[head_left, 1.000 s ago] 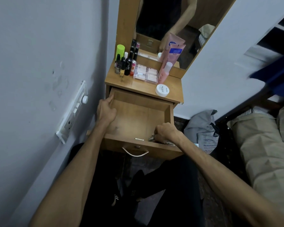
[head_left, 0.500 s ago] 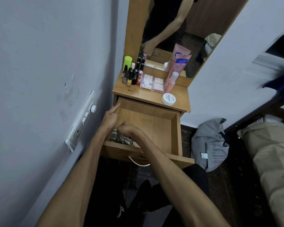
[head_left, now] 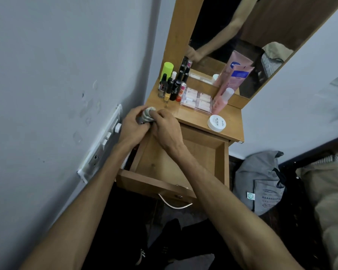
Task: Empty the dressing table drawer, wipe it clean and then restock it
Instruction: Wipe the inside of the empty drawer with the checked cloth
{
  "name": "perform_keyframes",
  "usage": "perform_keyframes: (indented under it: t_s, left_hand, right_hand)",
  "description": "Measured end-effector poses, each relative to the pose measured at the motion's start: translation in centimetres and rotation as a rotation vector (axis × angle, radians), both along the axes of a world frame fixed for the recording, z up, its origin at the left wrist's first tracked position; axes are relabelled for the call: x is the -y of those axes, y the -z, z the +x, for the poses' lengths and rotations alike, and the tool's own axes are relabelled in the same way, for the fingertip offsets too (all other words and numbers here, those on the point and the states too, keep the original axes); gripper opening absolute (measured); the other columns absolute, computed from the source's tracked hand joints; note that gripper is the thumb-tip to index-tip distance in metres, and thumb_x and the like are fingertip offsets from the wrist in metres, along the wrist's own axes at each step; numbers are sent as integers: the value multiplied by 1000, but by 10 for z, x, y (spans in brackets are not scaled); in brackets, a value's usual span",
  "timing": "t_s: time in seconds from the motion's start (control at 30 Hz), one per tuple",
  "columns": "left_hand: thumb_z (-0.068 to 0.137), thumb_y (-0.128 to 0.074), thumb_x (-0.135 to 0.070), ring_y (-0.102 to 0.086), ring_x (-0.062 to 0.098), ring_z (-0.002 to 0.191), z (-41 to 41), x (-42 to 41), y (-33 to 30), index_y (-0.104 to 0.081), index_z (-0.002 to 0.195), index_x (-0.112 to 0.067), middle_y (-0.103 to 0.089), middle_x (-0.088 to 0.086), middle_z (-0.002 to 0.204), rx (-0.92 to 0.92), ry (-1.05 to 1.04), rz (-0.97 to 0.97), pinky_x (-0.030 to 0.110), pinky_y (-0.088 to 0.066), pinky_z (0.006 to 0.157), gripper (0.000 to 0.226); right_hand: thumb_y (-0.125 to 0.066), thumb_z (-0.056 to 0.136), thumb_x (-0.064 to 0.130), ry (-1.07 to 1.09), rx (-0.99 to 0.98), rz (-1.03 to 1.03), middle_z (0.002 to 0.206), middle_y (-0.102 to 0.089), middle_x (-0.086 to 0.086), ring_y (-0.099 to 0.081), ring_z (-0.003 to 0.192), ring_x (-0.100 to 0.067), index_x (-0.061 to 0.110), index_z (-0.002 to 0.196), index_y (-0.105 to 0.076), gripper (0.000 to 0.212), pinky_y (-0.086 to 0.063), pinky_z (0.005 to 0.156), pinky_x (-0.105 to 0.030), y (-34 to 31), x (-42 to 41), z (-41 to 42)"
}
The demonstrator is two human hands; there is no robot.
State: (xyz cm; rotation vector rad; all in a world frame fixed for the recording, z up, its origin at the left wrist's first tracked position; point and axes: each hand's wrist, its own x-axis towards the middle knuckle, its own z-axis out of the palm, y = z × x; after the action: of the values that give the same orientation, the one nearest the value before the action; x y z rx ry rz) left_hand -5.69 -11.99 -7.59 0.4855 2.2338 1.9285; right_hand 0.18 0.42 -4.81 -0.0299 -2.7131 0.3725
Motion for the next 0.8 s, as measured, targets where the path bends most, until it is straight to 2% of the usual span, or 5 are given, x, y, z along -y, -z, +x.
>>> perform_keyframes:
  t_s: [0.17, 0.33, 0.53, 0.67, 0.8]
  left_hand:
    - [67, -55, 10, -55, 8, 114, -3, 5, 3, -60, 135, -14, -56, 2, 126, -274, 63, -195, 7, -43, 95, 72]
    - [80, -55, -3, -52, 11, 96, 8, 6, -1, -58, 113, -12, -54, 3, 115, -253, 12, -404, 27, -43, 82, 35]
    - [74, -52, -22, -61, 30, 89, 22, 24, -33, -65, 91, -5, -66, 12, 97, -170, 78, -744, 35, -45, 72, 27]
    - [55, -46, -38, -61, 20, 57, 41, 53, -51, -66, 56, -10, -63, 3, 48, -21, 215, -932, 27, -36, 50, 34]
    - [49, -50, -41, -58, 19, 62, 64, 65, -57, -63, 48, -12, -62, 5, 56, 34, 284, -1024, 28, -35, 53, 32]
  right_hand:
    - [-67, 89, 16, -5, 63, 7, 129, -65, -7, -57, 117, -27, 11, 133, -63, 45, -57, 83, -45, 22, 14, -10]
    - [-59, 85, 10, -2, 152, -229, 135, -66, 4, -53, 127, -21, 24, 128, -71, 46, -52, 101, -40, 18, 12, 3]
    - [-54, 84, 9, -117, 390, -383, 113, -77, 2, -68, 105, -21, 29, 115, -75, 43, -55, 89, -35, -6, 18, 27]
    - [-57, 83, 12, -157, 490, -537, 68, -65, 13, -59, 66, -2, 33, 67, -62, 27, -44, 64, -27, -8, 38, 58]
    - [-57, 83, 3, -217, 568, -629, 89, -74, -4, -67, 87, -19, 19, 85, -73, 23, -51, 76, -34, -8, 47, 84]
